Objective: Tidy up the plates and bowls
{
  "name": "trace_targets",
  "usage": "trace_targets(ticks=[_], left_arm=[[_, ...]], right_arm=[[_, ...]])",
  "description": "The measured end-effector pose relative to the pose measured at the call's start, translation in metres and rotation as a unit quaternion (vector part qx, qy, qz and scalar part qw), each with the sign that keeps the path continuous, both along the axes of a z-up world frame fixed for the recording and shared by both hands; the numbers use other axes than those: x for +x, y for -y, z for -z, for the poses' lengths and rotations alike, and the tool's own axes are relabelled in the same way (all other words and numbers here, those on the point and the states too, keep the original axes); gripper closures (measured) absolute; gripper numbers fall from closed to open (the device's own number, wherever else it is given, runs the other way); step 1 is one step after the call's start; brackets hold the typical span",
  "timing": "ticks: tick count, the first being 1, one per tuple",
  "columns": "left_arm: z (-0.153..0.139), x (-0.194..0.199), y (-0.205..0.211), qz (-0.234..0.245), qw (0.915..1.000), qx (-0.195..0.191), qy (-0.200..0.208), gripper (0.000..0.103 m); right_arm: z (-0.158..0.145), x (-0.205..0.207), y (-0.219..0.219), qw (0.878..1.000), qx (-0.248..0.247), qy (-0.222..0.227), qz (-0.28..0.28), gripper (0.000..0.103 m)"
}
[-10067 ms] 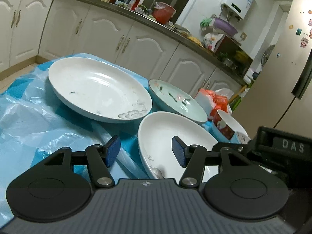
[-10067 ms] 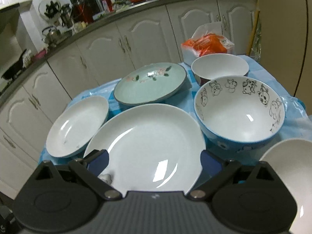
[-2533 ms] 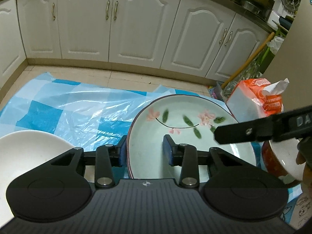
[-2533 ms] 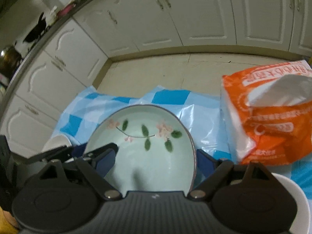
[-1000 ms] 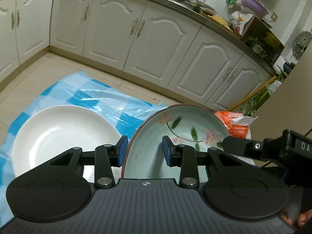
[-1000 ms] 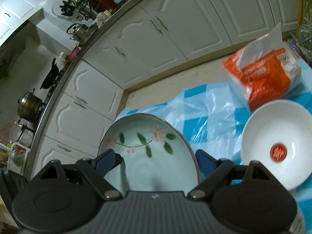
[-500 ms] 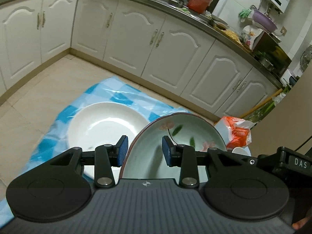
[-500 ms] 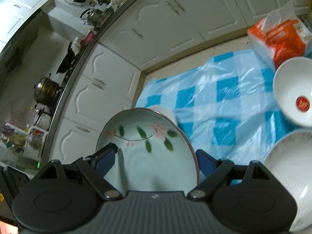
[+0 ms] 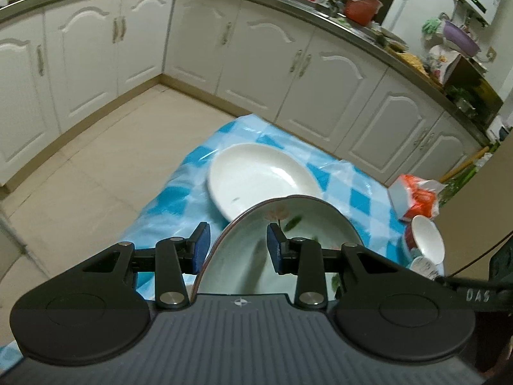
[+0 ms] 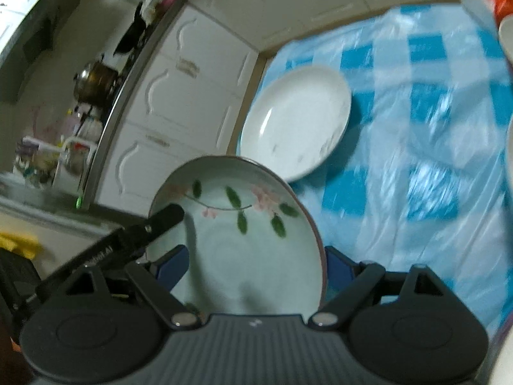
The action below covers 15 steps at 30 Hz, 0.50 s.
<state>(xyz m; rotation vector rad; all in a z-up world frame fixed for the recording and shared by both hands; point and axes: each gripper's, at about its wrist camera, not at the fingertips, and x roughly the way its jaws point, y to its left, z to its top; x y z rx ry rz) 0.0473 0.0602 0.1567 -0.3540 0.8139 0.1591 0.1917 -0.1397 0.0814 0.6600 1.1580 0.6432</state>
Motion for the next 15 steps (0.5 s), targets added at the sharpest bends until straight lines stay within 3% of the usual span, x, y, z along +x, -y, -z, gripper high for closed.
trace_targets(ticks=[9, 15], left_arm=[[0.017, -0.024, -0.011, -0.024, 0.9993, 0.007, -0.029, 0.063], [0.035, -0.031, -0.017, -0.033, 0.9984, 0.007, -0.046, 0.061]], right_arm=[[0.013, -0.021, -0.023, 0.999, -0.019, -0.02, -0.04, 0.013], [0.016, -0.025, -0.03, 0.998, -0.037, -0.009, -0.054, 0.013]])
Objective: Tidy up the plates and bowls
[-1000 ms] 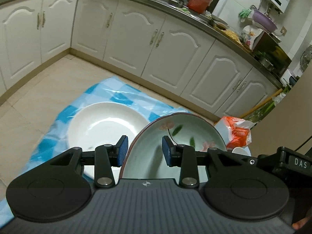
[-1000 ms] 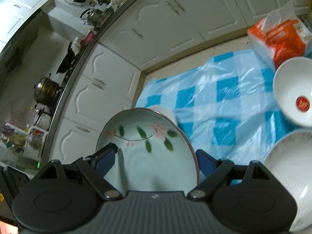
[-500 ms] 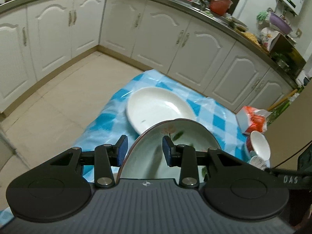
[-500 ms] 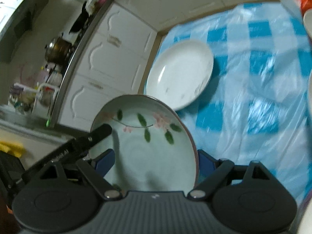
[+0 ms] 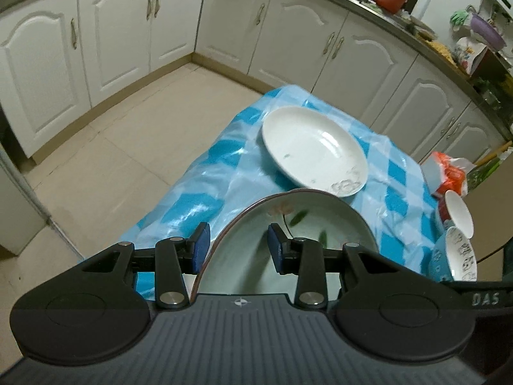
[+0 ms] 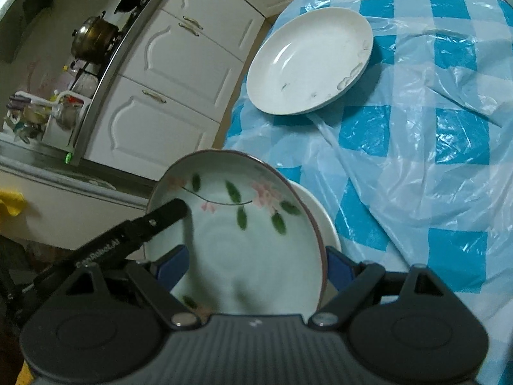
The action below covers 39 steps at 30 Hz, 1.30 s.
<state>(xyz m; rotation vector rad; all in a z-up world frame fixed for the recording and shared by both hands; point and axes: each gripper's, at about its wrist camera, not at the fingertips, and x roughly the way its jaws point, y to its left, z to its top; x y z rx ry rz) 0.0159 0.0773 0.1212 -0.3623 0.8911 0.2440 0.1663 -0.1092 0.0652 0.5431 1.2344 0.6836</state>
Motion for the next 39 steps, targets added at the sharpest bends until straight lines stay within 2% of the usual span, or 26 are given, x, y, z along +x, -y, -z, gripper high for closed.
trace_targets(ticks=[16, 26, 29, 32, 39], left_arm=[[0.032, -0.009, -0.016, -0.004, 0.9995, -0.002, -0.032, 0.059], [0.041, -0.01, -0.019, 0.003, 0.9992, 0.012, -0.037, 0.062], [0.042, -0.011, -0.02, 0.012, 0.9993, 0.012, -0.035, 0.062], [0.043, -0.012, -0.023, 0.012, 0.9992, 0.001, -0.039, 0.062], [0.033, -0.01, -0.026, 0.024, 0.9992, 0.011, -0.031, 0.045]], right_arm=[[0.01, -0.007, -0.02, 0.999, -0.032, 0.008, -0.017, 0.013], [0.01, -0.008, -0.032, 0.998, -0.046, 0.026, -0.026, 0.013], [0.014, -0.007, -0.032, 0.998, -0.049, 0.006, -0.025, 0.012], [0.011, -0.005, -0.031, 0.998, -0.055, 0.003, -0.023, 0.012], [-0.023, 0.005, -0.013, 0.997, -0.044, 0.06, -0.004, 0.008]])
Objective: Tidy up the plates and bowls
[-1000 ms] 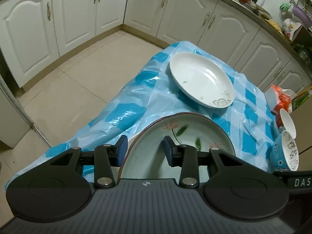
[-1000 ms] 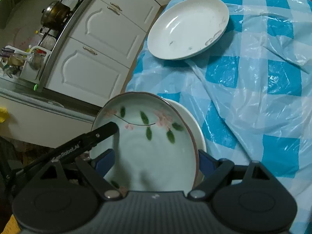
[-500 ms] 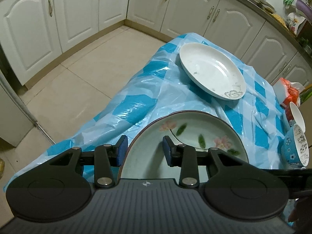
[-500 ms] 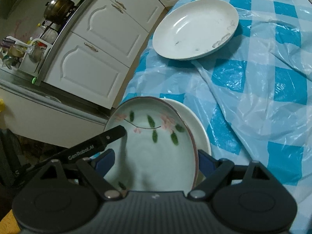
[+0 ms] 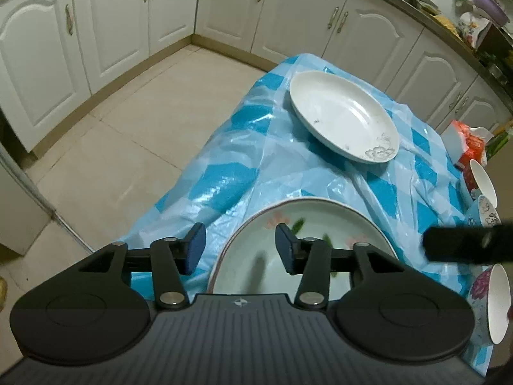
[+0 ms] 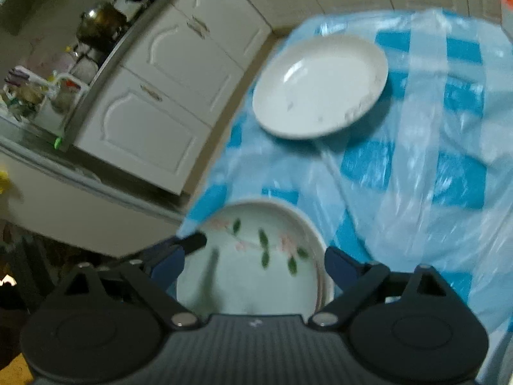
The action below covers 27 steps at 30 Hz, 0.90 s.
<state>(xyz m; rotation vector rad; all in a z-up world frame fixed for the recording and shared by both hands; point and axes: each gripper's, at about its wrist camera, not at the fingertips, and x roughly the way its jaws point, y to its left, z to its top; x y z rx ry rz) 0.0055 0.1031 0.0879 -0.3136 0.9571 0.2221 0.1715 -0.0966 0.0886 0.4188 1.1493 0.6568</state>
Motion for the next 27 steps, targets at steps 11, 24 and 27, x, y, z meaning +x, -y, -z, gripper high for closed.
trace_targets(ticks=[11, 24, 27], left_arm=[[-0.021, 0.012, 0.002, 0.023, 0.9991, 0.012, 0.035, 0.007], [-0.021, 0.049, 0.008, 0.037, 0.998, -0.016, 0.048, 0.0], [-0.021, 0.06, 0.01, 0.042, 0.9976, -0.023, 0.05, 0.0]], right_arm=[[0.008, 0.009, 0.044, 0.994, 0.023, 0.057, 0.091, 0.001], [0.02, 0.023, 0.059, 0.987, -0.006, 0.113, 0.114, 0.001], [0.019, 0.029, 0.059, 0.986, -0.011, 0.115, 0.118, 0.001]])
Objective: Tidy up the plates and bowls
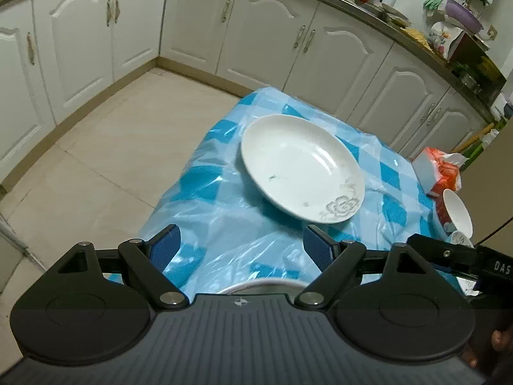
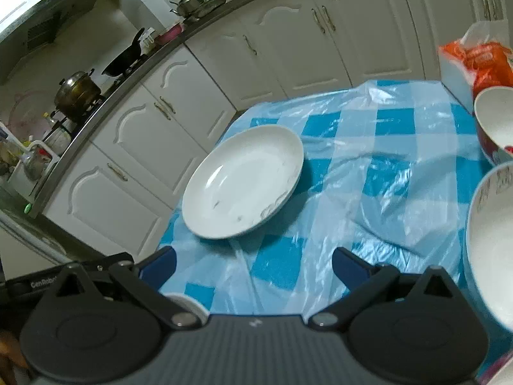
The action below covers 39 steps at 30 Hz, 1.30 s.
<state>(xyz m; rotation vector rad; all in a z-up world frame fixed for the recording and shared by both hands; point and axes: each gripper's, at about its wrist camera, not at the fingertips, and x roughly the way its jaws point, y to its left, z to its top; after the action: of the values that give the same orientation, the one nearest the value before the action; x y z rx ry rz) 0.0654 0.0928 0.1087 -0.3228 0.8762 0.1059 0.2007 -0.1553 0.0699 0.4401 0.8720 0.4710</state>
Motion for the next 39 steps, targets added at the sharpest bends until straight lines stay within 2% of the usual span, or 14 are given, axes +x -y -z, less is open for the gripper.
trace_targets(ticks=[7, 15, 19, 23, 28, 30, 32, 36, 39], left_arm=[[0.009, 0.028, 0.007, 0.017, 0.9999, -0.002, 0.002, 0.0], [0.022, 0.062, 0.015, 0.031, 0.9995, 0.001, 0.007, 0.0], [0.03, 0.078, 0.015, 0.026, 0.9996, 0.003, 0.007, 0.001], [0.035, 0.087, 0.011, 0.017, 0.9998, 0.002, 0.008, 0.006], [0.041, 0.094, 0.004, 0.003, 0.9999, -0.012, 0.002, 0.017], [0.044, 0.098, 0.001, 0.003, 0.9998, -0.018, 0.0, 0.029], [0.046, 0.1, -0.001, 0.001, 0.9998, -0.022, -0.003, 0.035], [0.048, 0.103, -0.001, -0.004, 0.9996, -0.029, -0.003, 0.045], [0.051, 0.106, -0.001, -0.007, 0.9995, -0.031, -0.004, 0.048]], right_arm=[[-0.003, 0.021, -0.001, 1.0, 0.002, 0.012, 0.02, 0.001], [-0.001, 0.058, 0.002, 0.998, 0.03, 0.009, 0.054, 0.001], [0.004, 0.076, -0.001, 0.997, 0.034, -0.005, 0.069, 0.001], [0.015, 0.091, -0.003, 0.994, 0.055, -0.024, 0.095, 0.001], [0.026, 0.103, -0.001, 0.99, 0.077, -0.023, 0.118, 0.005], [0.027, 0.107, -0.001, 0.989, 0.08, -0.022, 0.121, 0.007], [0.03, 0.11, -0.001, 0.989, 0.087, -0.021, 0.119, 0.009], [0.035, 0.116, -0.006, 0.991, 0.082, -0.021, 0.105, 0.017], [0.039, 0.12, -0.009, 0.991, 0.087, -0.03, 0.093, 0.019]])
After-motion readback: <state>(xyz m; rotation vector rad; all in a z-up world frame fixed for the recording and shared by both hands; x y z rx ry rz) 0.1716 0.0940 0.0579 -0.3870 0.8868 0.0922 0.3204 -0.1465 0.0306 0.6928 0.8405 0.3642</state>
